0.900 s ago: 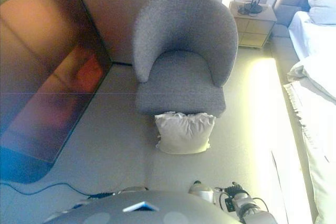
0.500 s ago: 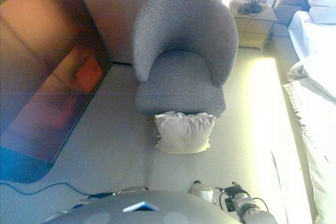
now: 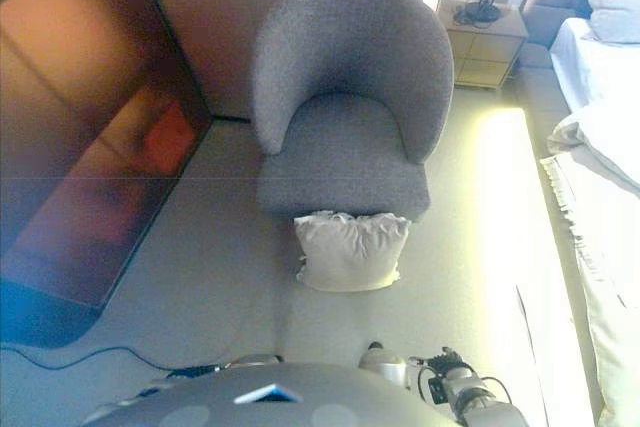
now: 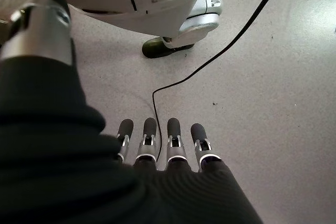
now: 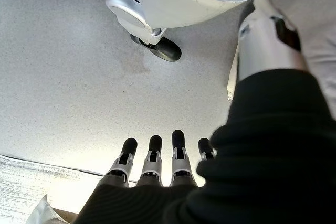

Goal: Pick up the cushion and take it to the sofa

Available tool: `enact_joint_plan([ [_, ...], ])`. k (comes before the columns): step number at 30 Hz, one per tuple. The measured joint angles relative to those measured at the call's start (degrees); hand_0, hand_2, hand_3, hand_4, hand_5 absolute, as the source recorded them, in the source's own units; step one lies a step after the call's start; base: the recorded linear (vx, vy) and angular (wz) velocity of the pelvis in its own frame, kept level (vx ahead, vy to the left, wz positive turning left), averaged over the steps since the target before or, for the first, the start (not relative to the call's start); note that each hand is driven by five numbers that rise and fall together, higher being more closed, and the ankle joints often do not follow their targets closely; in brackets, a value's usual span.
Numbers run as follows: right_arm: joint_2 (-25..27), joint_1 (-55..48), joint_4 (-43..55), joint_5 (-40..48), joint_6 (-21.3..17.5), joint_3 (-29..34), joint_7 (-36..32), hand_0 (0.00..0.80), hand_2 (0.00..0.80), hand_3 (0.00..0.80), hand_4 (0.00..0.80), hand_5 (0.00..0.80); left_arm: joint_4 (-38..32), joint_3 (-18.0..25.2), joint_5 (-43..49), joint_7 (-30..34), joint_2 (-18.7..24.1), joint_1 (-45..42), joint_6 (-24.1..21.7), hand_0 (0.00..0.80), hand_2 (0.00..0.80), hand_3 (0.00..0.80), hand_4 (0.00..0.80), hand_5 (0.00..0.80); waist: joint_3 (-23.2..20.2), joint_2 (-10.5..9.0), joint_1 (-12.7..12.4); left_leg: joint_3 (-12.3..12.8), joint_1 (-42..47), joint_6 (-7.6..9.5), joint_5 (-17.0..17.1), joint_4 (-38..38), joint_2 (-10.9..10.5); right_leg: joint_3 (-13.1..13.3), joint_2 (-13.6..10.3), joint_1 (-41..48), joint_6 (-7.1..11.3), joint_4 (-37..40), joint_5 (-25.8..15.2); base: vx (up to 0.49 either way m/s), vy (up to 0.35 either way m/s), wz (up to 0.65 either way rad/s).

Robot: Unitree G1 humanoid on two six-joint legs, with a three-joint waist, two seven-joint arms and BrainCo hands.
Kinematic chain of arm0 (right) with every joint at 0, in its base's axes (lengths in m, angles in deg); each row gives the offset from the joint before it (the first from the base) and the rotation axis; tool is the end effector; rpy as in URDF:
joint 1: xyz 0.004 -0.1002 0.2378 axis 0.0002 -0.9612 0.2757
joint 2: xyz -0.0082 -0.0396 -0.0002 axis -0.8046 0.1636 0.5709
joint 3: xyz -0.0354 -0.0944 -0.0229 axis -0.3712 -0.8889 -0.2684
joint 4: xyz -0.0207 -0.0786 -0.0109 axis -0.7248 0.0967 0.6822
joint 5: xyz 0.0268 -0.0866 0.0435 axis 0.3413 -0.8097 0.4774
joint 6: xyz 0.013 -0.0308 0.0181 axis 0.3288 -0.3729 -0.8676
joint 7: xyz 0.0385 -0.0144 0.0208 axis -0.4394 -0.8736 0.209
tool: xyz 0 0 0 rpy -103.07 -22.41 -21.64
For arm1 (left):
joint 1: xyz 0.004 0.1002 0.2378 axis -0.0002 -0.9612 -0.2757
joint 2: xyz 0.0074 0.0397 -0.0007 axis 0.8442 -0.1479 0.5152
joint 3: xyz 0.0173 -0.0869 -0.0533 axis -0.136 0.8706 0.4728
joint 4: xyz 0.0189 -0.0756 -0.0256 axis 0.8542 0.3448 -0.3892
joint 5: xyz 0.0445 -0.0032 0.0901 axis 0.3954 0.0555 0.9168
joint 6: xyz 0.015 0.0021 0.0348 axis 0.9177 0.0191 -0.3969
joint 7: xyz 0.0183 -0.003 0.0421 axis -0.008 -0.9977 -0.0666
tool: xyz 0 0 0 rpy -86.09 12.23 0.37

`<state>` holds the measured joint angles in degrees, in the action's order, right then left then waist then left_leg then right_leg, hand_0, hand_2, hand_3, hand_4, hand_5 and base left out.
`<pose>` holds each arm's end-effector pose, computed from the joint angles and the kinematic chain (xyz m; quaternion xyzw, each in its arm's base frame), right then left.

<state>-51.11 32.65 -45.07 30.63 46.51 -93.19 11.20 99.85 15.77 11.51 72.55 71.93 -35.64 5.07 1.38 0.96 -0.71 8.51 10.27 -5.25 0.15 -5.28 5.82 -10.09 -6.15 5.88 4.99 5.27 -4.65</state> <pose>0.0347 -0.2391 -0.1180 -0.2015 0.6469 -0.0559 0.7333 0.0276 0.2183 -0.1238 0.1306 0.7000 0.0737 0.6983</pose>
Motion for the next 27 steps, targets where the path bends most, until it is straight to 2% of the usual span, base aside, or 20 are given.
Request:
enact_joint_plan([
  [18, -0.01, 0.1, 0.02, -0.01, 0.19, -0.02, -0.39, 0.0, 0.0, 0.0, 0.0, 0.0, 0.02, 0.02, -0.02, -1.01, -0.05, 0.07, -0.55, 0.0, 0.0, 0.0, 0.0, 0.0, 0.33, 0.09, -0.02, 0.05, -0.05, 0.12, -0.06, 0.98, 0.75, 0.0, 0.44, 0.38, -0.12, -0.26, 0.06, -0.005, -0.063, 0.0],
  [20, 0.0, 0.37, 0.01, 0.0, 0.62, -0.04, -0.69, 0.0, 0.0, 0.0, 0.0, 0.0, 0.48, 0.07, -0.04, -1.82, -0.16, 0.35, -1.53, 0.0, 0.0, 0.0, 0.0, 0.0, 0.65, 0.19, -0.09, 0.03, -1.58, 1.53, -1.4, 3.91, 1.18, -0.1, 0.56, -0.42, -0.54, -1.77, 0.73, -0.063, -0.165, -0.01],
  [21, 0.0, 0.96, 0.01, 0.0, 0.88, -0.09, -0.93, 0.0, 0.0, 0.0, 0.0, 0.0, 0.78, 0.1, -0.04, -2.29, -0.16, 0.9, -2.11, 0.0, 0.0, 0.0, 0.0, 0.0, 1.21, -0.2, -0.1, 0.0, -2.8, 2.93, -2.52, 6.45, 1.47, -0.21, 0.54, -1.39, -0.9, -3.82, 1.69, -0.077, -0.174, 0.04],
  [22, -0.01, 1.94, 0.0, 0.01, 1.13, -0.33, -1.06, 0.0, 0.0, 0.0, 0.0, 0.0, 1.46, 0.31, -0.11, -2.6, -0.08, 1.09, -2.69, 0.0, 0.0, 0.0, 0.0, 0.0, 2.39, 0.19, -0.2, -0.22, -3.87, 1.93, -2.27, 9.58, 2.11, -0.34, 0.82, -2.72, -1.35, -7.02, 3.18, -0.068, -0.16, 0.02],
  [23, -0.24, 4.07, -0.44, 0.02, 1.47, -0.82, -1.29, 0.0, 0.0, 0.0, 0.0, 0.0, 1.62, 1.63, -0.44, -2.81, 0.43, 2.25, -3.59, 0.0, 0.0, 0.0, 0.0, 0.0, 4.41, -0.8, -0.4, -0.36, -6.69, -0.37, -2.65, 15.39, 2.72, -0.42, 0.71, -6.78, -2.85, -15.64, 7.24, -0.025, -0.115, -0.01],
  [24, -0.54, 5.64, -0.59, 0.02, 1.76, -1.26, -1.38, 0.0, 0.0, 0.0, 0.0, 0.0, 1.72, 2.85, -0.82, -2.84, 1.12, 2.62, -3.99, 0.0, 0.0, 0.0, 0.0, 0.0, 5.72, -2.25, -0.22, -0.85, -8.89, -0.8, -2.42, 19.52, 2.13, 0.16, -0.1, -9.44, -3.59, -20.45, 10.25, 0.005, -0.064, -0.04],
  [25, -0.52, 6.19, -0.45, 0.02, 1.84, -1.28, -1.44, 0.0, 0.0, 0.0, 0.0, 0.0, 1.92, 4.1, -1.44, -2.85, 1.34, 3.31, -3.97, 0.0, 0.0, 0.0, 0.0, 0.0, 6.15, -3.27, -0.28, -1.51, -10.43, -1.18, -1.05, 22.01, 2.08, 0.63, -0.78, -10.19, -4.49, -21.51, 10.95, 0.033, -0.026, -0.09],
  [26, -0.56, 6.29, -0.42, 0.02, 2.08, -1.42, -1.44, 0.0, 0.0, 0.0, 0.0, 0.0, 2.43, 4.85, -2.31, -2.86, 1.41, 3.6, -3.88, 0.0, 0.0, 0.0, 0.0, 0.0, 6.46, -4.39, -0.59, -1.93, -11.56, -1.38, 1.98, 23.35, 1.53, 1.09, -1.23, -10.03, -4.8, -20.79, 10.89, 0.098, 0.012, -0.13],
  [27, -0.6, 6.26, -0.46, 0.03, 2.23, -1.9, -1.42, 0.0, 0.0, 0.0, 0.0, 0.0, 2.56, 5.11, -2.73, -2.86, 1.39, 3.56, -3.87, 0.0, 0.0, 0.0, 0.0, 0.0, 6.54, -5.27, -1.31, -2.44, -12.49, -0.82, 3.62, 23.85, 0.68, 1.25, -1.74, -9.86, -5.22, -19.13, 10.54, 0.132, 0.026, -0.33],
])
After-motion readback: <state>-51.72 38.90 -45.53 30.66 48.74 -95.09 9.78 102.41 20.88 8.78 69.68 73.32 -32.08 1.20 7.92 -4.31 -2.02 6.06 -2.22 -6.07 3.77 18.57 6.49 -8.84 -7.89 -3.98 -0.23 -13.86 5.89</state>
